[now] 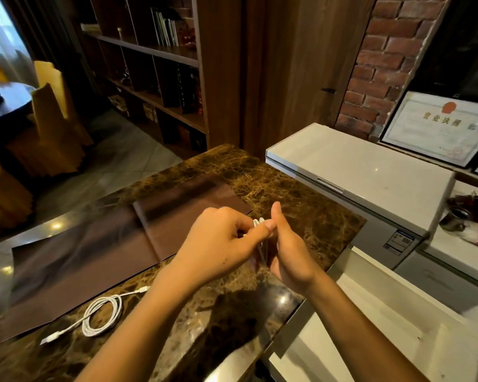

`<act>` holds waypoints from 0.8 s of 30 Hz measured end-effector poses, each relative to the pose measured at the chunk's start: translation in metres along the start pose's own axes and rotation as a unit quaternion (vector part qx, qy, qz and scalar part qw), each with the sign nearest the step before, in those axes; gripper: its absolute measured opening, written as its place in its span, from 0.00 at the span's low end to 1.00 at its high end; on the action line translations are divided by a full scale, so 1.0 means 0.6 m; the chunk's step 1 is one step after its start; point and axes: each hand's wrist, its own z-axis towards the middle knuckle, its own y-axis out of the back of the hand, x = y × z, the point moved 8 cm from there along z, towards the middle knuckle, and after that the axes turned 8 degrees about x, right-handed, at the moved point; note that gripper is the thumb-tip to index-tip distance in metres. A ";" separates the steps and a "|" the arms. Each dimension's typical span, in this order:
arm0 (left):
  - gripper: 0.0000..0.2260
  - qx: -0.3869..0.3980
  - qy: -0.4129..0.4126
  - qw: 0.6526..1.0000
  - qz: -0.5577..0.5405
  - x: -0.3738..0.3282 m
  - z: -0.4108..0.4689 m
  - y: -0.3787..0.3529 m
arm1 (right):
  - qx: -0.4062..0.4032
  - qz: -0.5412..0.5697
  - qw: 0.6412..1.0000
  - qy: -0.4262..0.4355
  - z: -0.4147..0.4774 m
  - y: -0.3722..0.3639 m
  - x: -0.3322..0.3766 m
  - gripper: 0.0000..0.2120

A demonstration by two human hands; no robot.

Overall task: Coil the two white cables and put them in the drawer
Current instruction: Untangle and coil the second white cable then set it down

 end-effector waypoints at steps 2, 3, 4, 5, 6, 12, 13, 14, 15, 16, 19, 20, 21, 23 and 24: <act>0.29 0.001 0.003 1.000 0.012 0.002 0.008 0.007 | 0.011 0.041 0.999 0.006 -0.005 -0.009 -0.011 0.37; 0.29 0.001 0.006 1.000 0.016 0.003 0.012 0.009 | 0.015 0.058 0.998 0.001 -0.008 -0.015 -0.017 0.38; 0.30 0.003 0.006 1.000 0.020 0.003 0.016 0.011 | 0.022 0.069 0.997 -0.006 -0.010 -0.021 -0.023 0.39; 0.30 0.005 0.004 1.000 0.025 0.002 0.021 0.012 | 0.030 0.077 0.997 -0.013 -0.011 -0.029 -0.028 0.40; 0.30 0.008 0.000 1.000 0.030 0.002 0.025 0.012 | 0.040 0.081 0.996 -0.016 -0.011 -0.035 -0.031 0.40; 0.30 0.053 -0.036 0.998 0.008 0.011 0.045 0.002 | 0.093 0.065 0.993 -0.042 -0.019 -0.057 -0.032 0.38; 0.30 0.059 -0.039 0.997 -0.004 0.011 0.047 0.000 | 0.098 0.061 0.992 -0.041 -0.021 -0.060 -0.030 0.36; 0.29 0.060 -0.043 0.997 -0.019 0.013 0.050 -0.001 | 0.101 0.055 0.993 -0.039 -0.022 -0.063 -0.026 0.34; 0.29 0.058 -0.047 0.996 -0.038 0.014 0.054 -0.001 | 0.104 0.049 0.993 -0.036 -0.023 -0.066 -0.022 0.32; 0.29 0.053 -0.051 0.995 -0.063 0.016 0.057 -0.001 | 0.107 0.048 0.993 -0.031 -0.023 -0.069 -0.016 0.30; 0.31 0.021 -0.048 0.987 -0.154 0.034 0.067 -0.001 | 0.111 0.060 0.992 -0.010 -0.022 -0.077 0.006 0.22; 0.31 0.009 -0.043 0.981 -0.190 0.041 0.069 -0.002 | 0.110 0.064 0.992 -0.005 -0.022 -0.078 0.012 0.20; 0.31 -0.005 -0.037 0.973 -0.226 0.047 0.070 -0.004 | 0.108 0.066 0.992 -0.001 -0.022 -0.077 0.018 0.19; 0.28 -0.037 -0.024 0.959 -0.281 0.061 0.070 -0.009 | 0.105 0.076 0.992 0.011 -0.022 -0.077 0.028 0.17; 0.27 -0.048 -0.016 0.953 -0.298 0.068 0.070 -0.012 | 0.104 0.084 0.991 0.016 -0.021 -0.076 0.032 0.17</act>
